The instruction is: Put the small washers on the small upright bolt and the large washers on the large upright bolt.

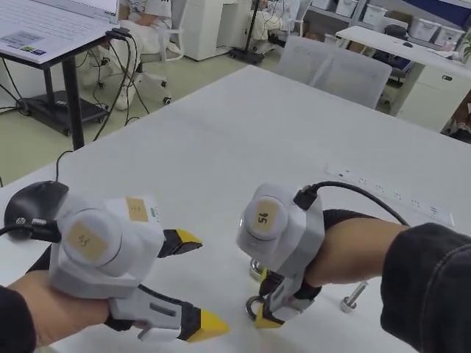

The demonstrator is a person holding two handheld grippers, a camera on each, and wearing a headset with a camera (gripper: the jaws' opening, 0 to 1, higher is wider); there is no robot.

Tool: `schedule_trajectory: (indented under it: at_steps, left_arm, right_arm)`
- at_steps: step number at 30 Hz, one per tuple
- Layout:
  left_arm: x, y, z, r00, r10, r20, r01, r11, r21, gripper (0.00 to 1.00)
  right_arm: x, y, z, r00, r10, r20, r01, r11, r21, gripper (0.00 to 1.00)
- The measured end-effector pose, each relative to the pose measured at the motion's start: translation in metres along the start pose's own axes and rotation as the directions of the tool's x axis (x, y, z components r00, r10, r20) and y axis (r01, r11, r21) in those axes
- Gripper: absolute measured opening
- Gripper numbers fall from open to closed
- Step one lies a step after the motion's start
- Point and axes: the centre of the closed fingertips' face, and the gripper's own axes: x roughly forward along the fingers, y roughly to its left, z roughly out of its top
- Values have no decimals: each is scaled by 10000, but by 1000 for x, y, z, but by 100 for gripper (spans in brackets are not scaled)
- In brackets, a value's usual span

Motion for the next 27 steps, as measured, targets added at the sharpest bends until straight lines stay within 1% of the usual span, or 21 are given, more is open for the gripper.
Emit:
schedule_trajectory:
  at_steps: [10,15,19,27]
  left_arm:
    - [1,0,1,10000,-12,12,12,10000,31,68]
    - [1,-1,1,10000,-31,-3,31,10000,38,67]
    - [2,-1,0,10000,-60,-40,60,10000,62,67]
    - [1,-2,0,10000,-44,-19,44,10000,67,67]
  right_arm:
    - [1,1,-1,9997,-104,-226,104,9999,-1,26]
    - [0,0,0,10000,-88,-33,88,9999,145,25]
    - [0,0,0,9999,-127,-26,127,9998,160,25]
    - [0,1,-1,9998,-59,178,55,9998,205,24]
